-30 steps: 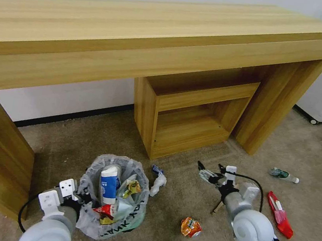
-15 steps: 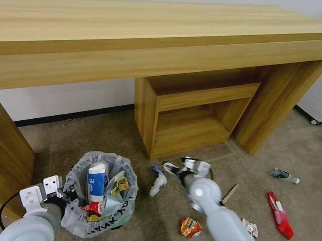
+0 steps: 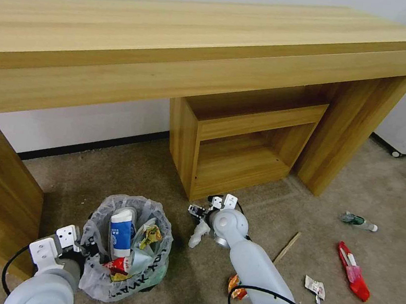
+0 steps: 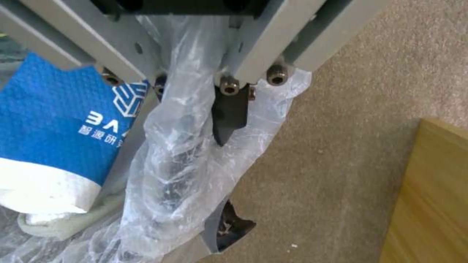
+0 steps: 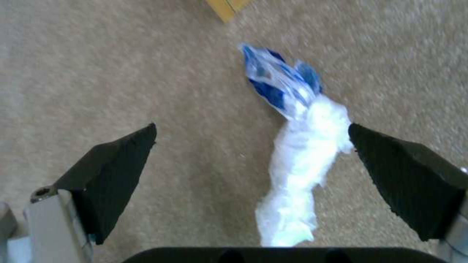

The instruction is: Pick up the trash bin and place the garbage on the floor into it.

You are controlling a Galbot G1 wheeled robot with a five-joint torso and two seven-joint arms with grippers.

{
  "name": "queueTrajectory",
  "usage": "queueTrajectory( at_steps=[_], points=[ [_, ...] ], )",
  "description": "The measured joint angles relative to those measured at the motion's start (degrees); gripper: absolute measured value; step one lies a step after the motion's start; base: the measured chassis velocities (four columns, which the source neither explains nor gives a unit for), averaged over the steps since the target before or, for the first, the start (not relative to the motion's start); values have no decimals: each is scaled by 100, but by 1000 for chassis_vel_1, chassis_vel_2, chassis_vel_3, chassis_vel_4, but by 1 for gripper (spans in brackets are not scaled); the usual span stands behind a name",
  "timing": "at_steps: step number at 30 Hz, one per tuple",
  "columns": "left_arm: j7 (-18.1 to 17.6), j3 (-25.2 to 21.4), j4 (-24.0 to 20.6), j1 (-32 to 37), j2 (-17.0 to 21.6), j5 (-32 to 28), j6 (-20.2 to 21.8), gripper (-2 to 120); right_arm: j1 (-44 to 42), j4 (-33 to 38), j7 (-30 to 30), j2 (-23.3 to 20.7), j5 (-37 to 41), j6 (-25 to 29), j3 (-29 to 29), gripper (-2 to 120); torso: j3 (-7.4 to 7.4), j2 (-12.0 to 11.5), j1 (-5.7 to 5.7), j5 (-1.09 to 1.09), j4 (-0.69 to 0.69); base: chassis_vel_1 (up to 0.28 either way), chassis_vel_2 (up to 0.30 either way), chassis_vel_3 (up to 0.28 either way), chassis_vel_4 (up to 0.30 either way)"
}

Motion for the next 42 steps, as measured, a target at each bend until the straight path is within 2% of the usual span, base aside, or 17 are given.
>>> queueTrajectory(
  at_steps=[11, 18, 32, 42],
  points=[
    [-24, 102, 104, -55, 15, 12, -34, 0, 98, -614, 206, 273, -87, -166, -38, 100, 0, 0, 0, 1, 1, 0, 0, 0, 0],
    [-36, 128, 109, -52, 46, 22, -50, 0, 75, -740, 276, 301, -135, -197, -52, 100, -1, 0, 0, 1, 0, 0, 0, 0, 0],
    [-36, 291, 172, -98, -18, 123, -75, 0, 184, -1203, 84, 550, -350, -162, 20, 100, 0, 0, 0, 1, 1, 0, 0, 0, 0],
    [-22, 355, 197, -116, -46, 144, -100, 0, 133, -1327, 69, 553, -462, -130, 139, 100, -1, 0, 0, 1, 0, 0, 0, 0, 0]
  ],
)
